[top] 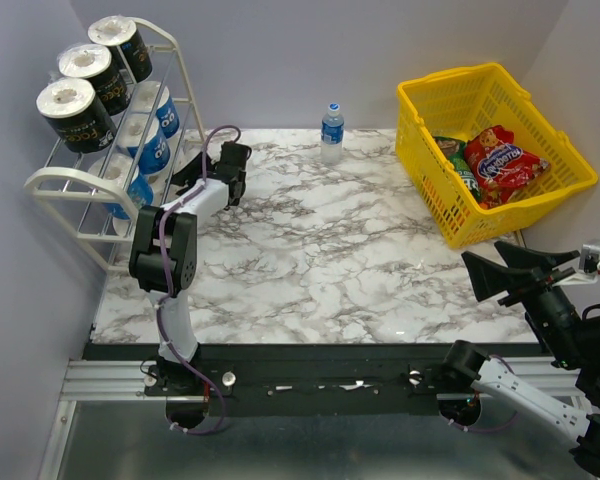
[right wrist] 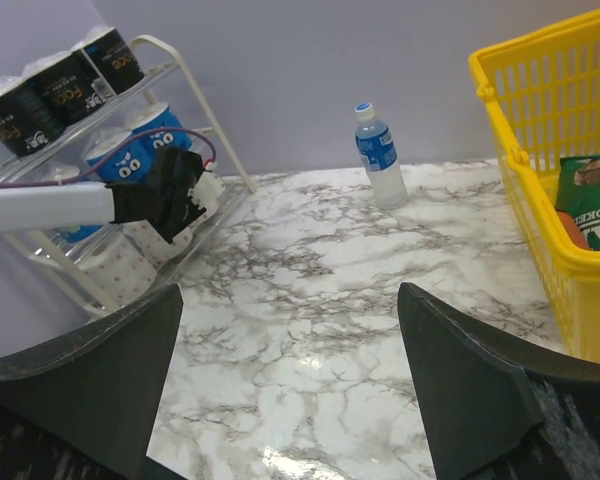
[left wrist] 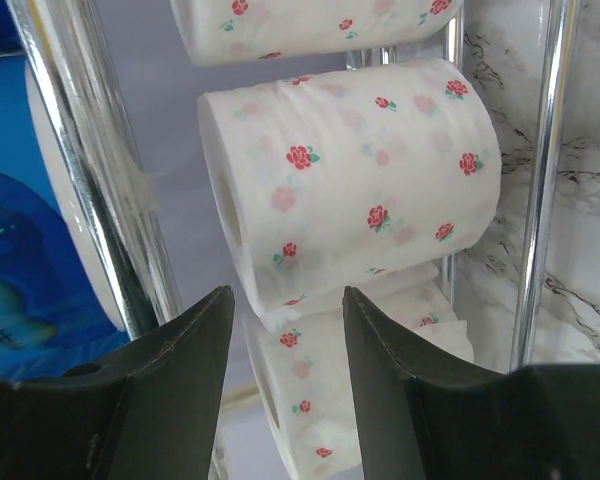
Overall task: Place and organize the paper towels onto the shelf
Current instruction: Place the paper towel on the shelf, then reset both arms
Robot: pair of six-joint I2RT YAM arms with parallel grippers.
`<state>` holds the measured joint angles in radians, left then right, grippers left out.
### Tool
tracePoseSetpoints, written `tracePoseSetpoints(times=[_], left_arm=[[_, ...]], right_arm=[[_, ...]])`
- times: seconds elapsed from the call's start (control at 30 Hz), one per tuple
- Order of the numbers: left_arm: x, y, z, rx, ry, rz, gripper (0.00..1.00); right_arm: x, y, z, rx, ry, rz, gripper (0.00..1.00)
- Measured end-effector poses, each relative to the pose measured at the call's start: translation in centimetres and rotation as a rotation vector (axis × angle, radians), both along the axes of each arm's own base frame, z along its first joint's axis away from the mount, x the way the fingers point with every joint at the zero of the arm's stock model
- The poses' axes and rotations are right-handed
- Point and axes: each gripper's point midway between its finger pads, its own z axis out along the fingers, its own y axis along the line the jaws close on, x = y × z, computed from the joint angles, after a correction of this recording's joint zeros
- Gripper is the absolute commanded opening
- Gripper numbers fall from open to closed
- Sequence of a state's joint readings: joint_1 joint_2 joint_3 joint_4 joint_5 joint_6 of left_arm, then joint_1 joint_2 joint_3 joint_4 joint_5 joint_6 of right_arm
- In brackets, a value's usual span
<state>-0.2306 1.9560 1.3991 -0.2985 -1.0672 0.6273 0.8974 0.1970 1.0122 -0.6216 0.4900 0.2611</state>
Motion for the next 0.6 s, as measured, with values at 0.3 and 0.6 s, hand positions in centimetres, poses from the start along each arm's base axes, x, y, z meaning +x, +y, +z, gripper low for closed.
tracePoseSetpoints(times=[0.3, 0.6], left_arm=[[0.6, -4.2, 1.1, -0.108, -0.06, -0.076, 0.58], [-2.5, -19.0, 11.5, -0.629, -0.293, -0.493, 0.99]], right_arm=[[0.2, 0.2, -0.6, -0.011, 0.013, -0.003, 1.0], [2.1, 2.6, -4.3, -0.183, 0.191, -0.008, 1.0]])
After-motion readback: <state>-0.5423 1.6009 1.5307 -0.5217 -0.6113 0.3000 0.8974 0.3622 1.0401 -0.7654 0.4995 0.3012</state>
